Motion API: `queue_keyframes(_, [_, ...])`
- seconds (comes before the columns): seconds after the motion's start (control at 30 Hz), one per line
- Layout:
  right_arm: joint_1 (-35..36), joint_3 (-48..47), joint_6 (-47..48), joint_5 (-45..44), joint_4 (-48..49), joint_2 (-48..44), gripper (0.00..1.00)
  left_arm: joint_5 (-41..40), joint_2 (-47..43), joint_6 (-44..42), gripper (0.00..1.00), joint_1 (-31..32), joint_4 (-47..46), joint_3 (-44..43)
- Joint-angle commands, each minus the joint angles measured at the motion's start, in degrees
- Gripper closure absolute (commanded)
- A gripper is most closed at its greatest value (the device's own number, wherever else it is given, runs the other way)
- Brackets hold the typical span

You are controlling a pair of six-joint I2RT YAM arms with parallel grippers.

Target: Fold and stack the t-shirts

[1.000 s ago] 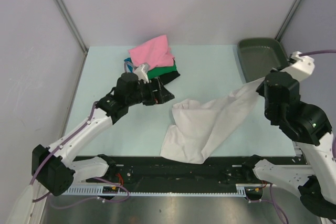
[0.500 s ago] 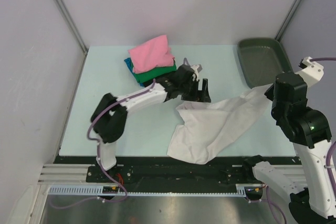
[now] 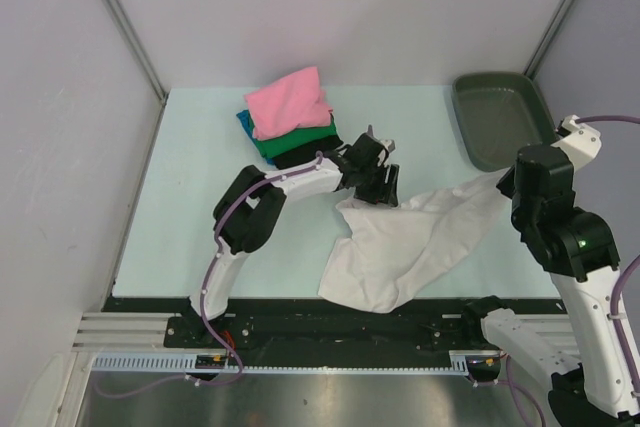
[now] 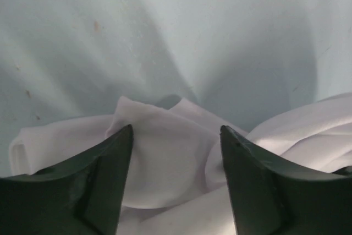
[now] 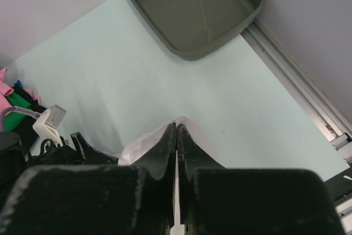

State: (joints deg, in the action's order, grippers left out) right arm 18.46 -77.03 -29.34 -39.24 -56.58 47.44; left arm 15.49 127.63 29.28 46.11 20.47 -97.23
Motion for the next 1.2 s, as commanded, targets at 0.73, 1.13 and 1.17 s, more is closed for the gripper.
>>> queue_keyframes(0.73, [-1.6,1.8,2.4,8.6,5.6,-4.8,1.00,-17.6,-48.0,-1.5,1.00,-7.0,7.7,10.6])
queue_keyframes(1.13, [-1.6,4.9,1.6,13.6,7.5,-3.0,1.00,-23.7,-67.6,18.0,1.00,0.0,2.3,53.6])
queue_keyframes(1.17, [-1.6,4.9,1.7,13.8,7.5,-3.1,1.00,-24.3,-67.4,19.0,1.00,1.2,1.3,54.5])
